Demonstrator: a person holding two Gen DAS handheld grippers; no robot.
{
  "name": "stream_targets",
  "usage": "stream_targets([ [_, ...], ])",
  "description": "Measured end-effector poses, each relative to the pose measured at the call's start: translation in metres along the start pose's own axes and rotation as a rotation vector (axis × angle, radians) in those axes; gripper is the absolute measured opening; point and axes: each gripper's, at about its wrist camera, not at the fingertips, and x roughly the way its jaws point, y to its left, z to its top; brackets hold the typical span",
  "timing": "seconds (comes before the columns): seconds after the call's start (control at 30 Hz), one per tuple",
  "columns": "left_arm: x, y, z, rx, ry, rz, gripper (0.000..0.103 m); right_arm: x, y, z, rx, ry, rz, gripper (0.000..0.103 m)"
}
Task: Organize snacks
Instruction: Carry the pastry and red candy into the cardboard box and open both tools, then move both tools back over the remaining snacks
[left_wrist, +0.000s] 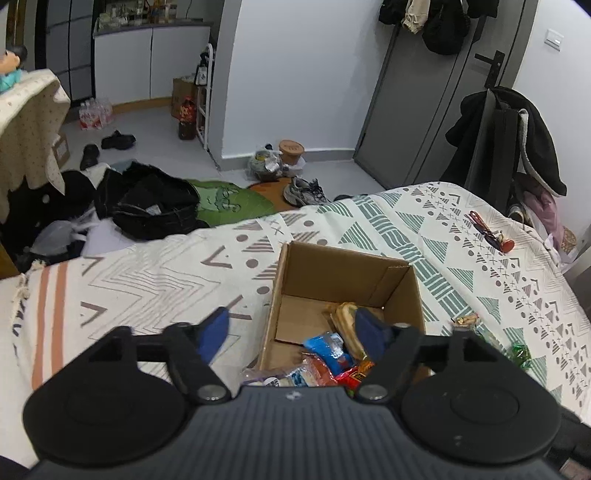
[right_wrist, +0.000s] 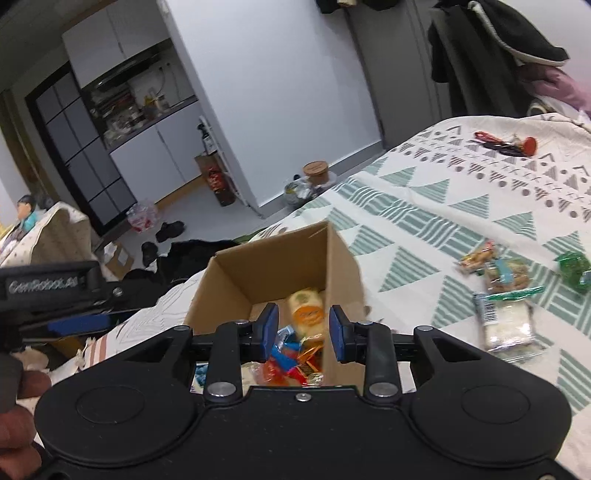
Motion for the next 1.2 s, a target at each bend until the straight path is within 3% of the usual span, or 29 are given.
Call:
stream_targets([
  [0.13,-0.009,-0.008,0.000,0.024,-0.025,0.011,0.085,-0.007,-0.010,0.002,0.024,-0.002,-0.023,0.032],
  [0.33,-0.018,-0.026,-0.004,0.043,-0.041,0.000,0.091,-0.021,-0.023,0.003,0.030,-0.011,-0.050,0.044],
  [0.77,-0.021,-0.079,-0.024,0.095,-0.043,-0.052,0.092,-0.057,-0.077,0.013,0.072,-0.032,-0.134,0.057],
  [1.2,-0.010,-0.143,-0.041,0.146,-0.033,-0.116,0.092,-0.081,-0.149,0.019,0.145,-0.081,-0.197,0.061],
])
